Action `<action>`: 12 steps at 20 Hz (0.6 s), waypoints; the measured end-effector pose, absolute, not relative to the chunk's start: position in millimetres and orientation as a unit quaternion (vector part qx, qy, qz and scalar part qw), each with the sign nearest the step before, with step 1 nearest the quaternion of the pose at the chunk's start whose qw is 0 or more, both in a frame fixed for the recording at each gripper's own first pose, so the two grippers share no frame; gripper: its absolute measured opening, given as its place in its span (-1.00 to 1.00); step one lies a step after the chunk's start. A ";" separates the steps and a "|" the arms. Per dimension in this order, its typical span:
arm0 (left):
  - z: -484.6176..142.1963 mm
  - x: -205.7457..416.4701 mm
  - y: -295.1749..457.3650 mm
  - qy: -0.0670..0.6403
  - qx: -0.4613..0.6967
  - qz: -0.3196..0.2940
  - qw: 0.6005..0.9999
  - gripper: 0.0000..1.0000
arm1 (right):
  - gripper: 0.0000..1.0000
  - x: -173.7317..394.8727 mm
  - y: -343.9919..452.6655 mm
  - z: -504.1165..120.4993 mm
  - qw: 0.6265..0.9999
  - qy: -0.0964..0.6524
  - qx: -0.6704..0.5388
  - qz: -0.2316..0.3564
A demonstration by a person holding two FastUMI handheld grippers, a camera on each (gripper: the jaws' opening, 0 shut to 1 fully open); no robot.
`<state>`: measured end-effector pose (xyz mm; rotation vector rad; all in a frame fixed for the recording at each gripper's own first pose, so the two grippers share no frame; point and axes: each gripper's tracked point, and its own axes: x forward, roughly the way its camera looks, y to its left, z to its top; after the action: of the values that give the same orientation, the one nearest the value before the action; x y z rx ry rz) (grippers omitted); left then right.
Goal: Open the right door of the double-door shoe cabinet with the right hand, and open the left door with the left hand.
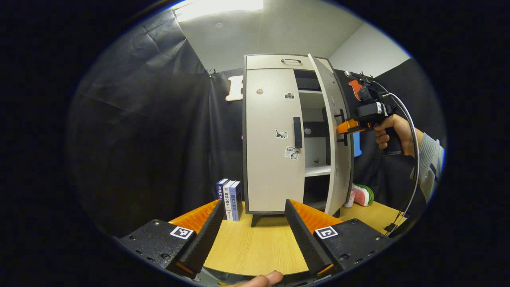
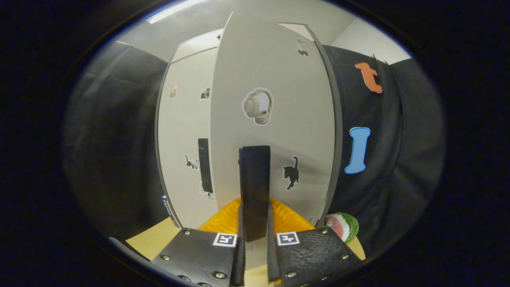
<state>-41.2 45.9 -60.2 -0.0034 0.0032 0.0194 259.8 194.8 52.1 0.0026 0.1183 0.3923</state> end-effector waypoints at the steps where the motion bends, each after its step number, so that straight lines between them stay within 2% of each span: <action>1: -61.9 -40.7 40.6 0.006 -0.007 0.003 1.000 0.90 | -0.56 257.3 191.3 53.5 0.979 0.057 0.001 0.196; 10: -70.8 -39.8 30.4 0.010 -0.003 -0.003 1.000 0.90 | -0.57 264.2 176.0 50.3 0.982 0.031 -0.014 0.186; 11: -71.6 -39.5 28.9 0.010 -0.005 -0.007 1.000 0.90 | -0.64 263.3 174.2 53.1 0.983 0.026 -0.017 0.183; 12: -73.5 -39.4 28.8 0.010 -0.004 -0.011 1.000 0.90 | -0.63 261.4 171.8 54.6 0.983 0.023 -0.022 0.178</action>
<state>-39.4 28.8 -73.5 -0.0082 0.0207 -0.0227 261.4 171.8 54.6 -0.0436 0.0460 0.3583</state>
